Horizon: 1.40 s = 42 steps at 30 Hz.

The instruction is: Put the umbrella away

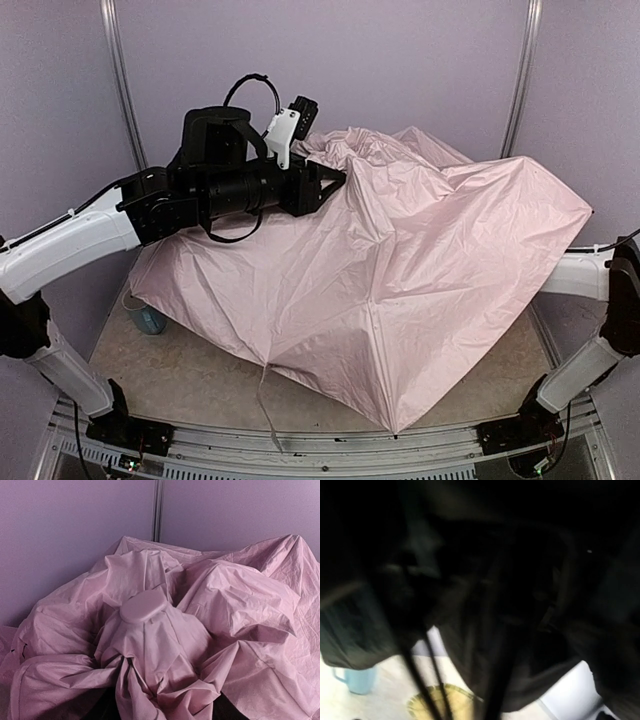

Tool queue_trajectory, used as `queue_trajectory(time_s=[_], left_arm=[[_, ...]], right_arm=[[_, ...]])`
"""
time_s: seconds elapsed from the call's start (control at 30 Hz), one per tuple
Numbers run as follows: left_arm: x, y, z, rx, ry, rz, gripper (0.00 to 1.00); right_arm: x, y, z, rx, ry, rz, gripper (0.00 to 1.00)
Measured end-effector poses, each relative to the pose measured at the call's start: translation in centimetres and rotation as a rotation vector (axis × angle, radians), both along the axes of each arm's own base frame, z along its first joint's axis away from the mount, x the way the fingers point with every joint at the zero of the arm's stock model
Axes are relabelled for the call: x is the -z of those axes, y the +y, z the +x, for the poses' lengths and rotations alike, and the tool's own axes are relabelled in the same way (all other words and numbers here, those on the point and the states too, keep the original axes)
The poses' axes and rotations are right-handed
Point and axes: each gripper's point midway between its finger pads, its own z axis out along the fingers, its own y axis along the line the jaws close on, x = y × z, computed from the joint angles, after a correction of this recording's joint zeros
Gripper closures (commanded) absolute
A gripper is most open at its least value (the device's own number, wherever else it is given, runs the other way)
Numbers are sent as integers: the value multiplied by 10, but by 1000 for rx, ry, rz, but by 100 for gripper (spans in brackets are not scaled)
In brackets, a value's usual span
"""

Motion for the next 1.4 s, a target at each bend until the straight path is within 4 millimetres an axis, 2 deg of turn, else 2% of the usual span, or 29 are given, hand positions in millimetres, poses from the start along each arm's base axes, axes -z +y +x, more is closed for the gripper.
queue_trajectory(time_s=[0.07, 0.13, 0.27, 0.33, 0.4, 0.57, 0.67, 0.8, 1.03, 1.17, 1.27, 1.33, 1.4], left_arm=[[1, -6, 1, 5, 13, 4, 100], [10, -11, 3, 8, 27, 26, 100], [49, -27, 10, 1, 80, 132, 100], [71, -30, 16, -16, 104, 185, 100], [83, -34, 22, -34, 113, 212, 100], [86, -41, 27, -45, 94, 217, 100], [85, -48, 30, -46, 75, 216, 100], [82, -54, 33, -57, 49, 215, 100], [80, -47, 24, -67, 30, 235, 100], [68, -38, 9, -70, 6, 250, 100], [50, -32, -7, -63, -21, 239, 100], [39, -26, -12, -72, -36, 228, 100], [28, -16, -14, -97, -52, 216, 100]], right_arm=[[0, 7, -3, -29, 6, 7, 4], [4, 15, -3, -48, 20, 8, 9], [34, 26, 12, -50, 104, -7, 15], [55, 29, 23, -34, 154, -17, 26], [71, 27, 30, -15, 183, -8, 38], [93, 18, 37, 17, 187, 63, 48], [91, 13, 43, 37, 165, 112, 54], [88, 8, 50, 64, 156, 141, 48], [86, 13, 40, 27, 148, 109, 19], [76, 17, 22, -6, 131, 55, 12], [70, 13, 4, -24, 122, 9, 9], [75, 6, -5, -21, 129, -24, 8], [90, -3, -13, -11, 154, -66, 7]])
